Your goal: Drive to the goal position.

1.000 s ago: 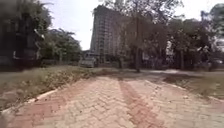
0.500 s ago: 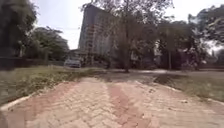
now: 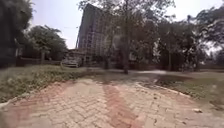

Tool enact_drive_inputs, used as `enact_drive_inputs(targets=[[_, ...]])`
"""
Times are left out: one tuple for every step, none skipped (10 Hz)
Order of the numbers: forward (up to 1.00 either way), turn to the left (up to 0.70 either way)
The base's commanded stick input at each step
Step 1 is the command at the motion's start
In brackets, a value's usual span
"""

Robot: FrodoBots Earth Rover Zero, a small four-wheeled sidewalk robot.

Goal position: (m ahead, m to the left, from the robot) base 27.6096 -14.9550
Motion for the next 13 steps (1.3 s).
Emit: enact_drive_inputs(targets=[[0.70,0.00],[0.70,0.00],[0.70,0.00],[0.70,0.00],[0.70,0.00],[0.70,0.00],[0.70,0.00],[0.70,-0.12],[0.70,-0.29],[0.70,-0.35],[0.70,-0.35],[0.70,0.00],[0.70,0.00]])
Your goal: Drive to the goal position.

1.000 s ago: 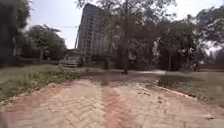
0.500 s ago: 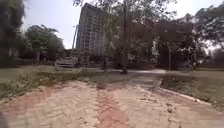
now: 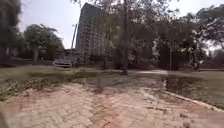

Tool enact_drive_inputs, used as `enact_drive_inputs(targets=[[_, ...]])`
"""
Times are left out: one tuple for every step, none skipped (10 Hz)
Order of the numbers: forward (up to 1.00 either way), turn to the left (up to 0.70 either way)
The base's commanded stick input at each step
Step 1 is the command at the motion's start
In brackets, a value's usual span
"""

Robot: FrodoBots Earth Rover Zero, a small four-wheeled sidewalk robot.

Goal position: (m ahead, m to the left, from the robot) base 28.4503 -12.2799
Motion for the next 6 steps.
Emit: enact_drive_inputs(targets=[[0.70,0.00],[0.70,0.00],[0.70,0.00],[0.70,0.00],[0.70,0.00],[0.70,0.00]])
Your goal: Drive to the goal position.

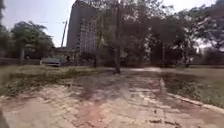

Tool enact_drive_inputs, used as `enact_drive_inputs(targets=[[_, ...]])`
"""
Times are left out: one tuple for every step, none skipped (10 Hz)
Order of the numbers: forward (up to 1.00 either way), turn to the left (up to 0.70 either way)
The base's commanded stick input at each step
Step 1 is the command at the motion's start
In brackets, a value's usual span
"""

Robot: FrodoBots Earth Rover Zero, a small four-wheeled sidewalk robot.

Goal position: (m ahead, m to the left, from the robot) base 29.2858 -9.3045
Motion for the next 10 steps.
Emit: enact_drive_inputs(targets=[[0.70,0.00],[0.70,0.00],[0.70,0.00],[0.70,0.00],[0.70,0.00],[0.70,0.00],[0.70,-0.06],[0.70,-0.22],[0.70,-0.35],[0.70,-0.33]])
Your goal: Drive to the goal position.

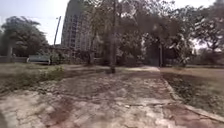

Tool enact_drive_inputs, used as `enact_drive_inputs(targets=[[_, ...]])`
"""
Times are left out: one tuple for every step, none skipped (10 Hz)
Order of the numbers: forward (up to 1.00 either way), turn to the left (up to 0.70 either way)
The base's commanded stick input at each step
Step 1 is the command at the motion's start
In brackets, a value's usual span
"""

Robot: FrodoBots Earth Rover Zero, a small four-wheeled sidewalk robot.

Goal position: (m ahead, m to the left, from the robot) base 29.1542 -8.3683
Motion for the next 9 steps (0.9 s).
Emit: enact_drive_inputs(targets=[[0.70,0.00],[0.70,0.00],[0.70,0.00],[0.70,0.00],[0.70,0.00],[0.70,0.00],[0.70,0.00],[0.70,0.00],[0.70,0.00]])
